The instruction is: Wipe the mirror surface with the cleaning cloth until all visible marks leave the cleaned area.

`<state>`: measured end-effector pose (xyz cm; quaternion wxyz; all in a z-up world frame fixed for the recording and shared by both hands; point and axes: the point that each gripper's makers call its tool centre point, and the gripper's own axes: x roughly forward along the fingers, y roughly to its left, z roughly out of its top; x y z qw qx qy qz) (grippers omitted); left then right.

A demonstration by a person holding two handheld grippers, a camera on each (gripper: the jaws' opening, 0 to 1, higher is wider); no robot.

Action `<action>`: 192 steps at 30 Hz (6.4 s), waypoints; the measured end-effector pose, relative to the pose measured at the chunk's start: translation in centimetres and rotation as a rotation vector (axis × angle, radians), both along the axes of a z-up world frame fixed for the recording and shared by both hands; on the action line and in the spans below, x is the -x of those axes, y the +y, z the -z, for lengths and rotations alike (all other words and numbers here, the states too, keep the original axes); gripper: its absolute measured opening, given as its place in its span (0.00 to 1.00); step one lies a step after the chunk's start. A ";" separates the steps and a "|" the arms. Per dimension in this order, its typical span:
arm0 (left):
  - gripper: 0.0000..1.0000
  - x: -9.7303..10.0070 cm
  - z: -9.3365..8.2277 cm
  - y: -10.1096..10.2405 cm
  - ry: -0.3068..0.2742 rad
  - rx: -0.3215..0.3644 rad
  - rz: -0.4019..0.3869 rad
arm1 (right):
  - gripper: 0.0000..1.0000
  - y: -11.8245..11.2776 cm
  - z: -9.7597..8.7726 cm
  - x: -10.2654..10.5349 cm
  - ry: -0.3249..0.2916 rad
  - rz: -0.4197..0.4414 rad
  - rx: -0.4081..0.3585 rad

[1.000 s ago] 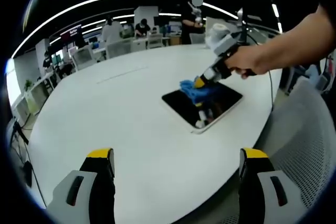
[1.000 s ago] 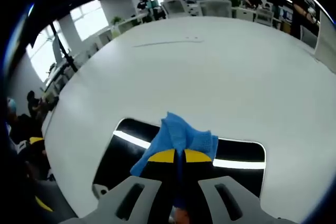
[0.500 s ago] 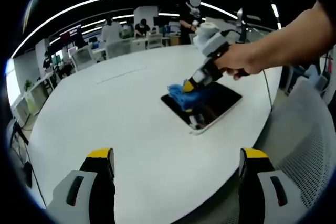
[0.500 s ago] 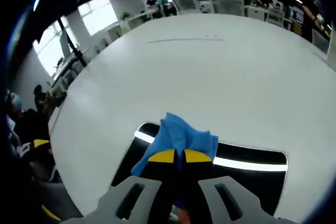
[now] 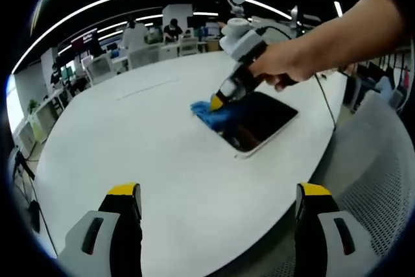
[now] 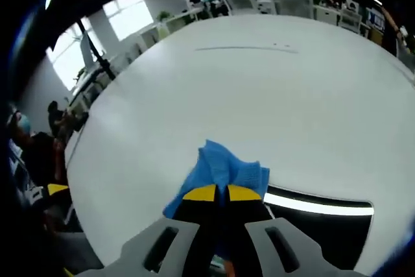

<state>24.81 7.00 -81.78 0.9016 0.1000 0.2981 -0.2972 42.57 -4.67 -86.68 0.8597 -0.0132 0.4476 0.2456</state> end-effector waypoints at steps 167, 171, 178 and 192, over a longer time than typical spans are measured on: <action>0.99 -0.3 -0.8 0.0 -0.008 0.028 -0.031 | 0.00 -15.8 0.0 5.5 -0.029 0.095 -0.056; 0.99 -0.3 -0.8 0.0 -0.009 0.028 -0.032 | 0.00 -16.6 0.0 5.7 -0.028 0.108 -0.046; 0.99 -0.4 -0.9 0.0 -0.011 0.031 -0.035 | 0.00 -18.0 0.0 5.6 -0.027 0.167 -0.033; 0.99 -0.4 -0.9 0.0 -0.010 0.034 -0.033 | 0.00 -19.0 0.0 5.6 -0.047 0.143 0.022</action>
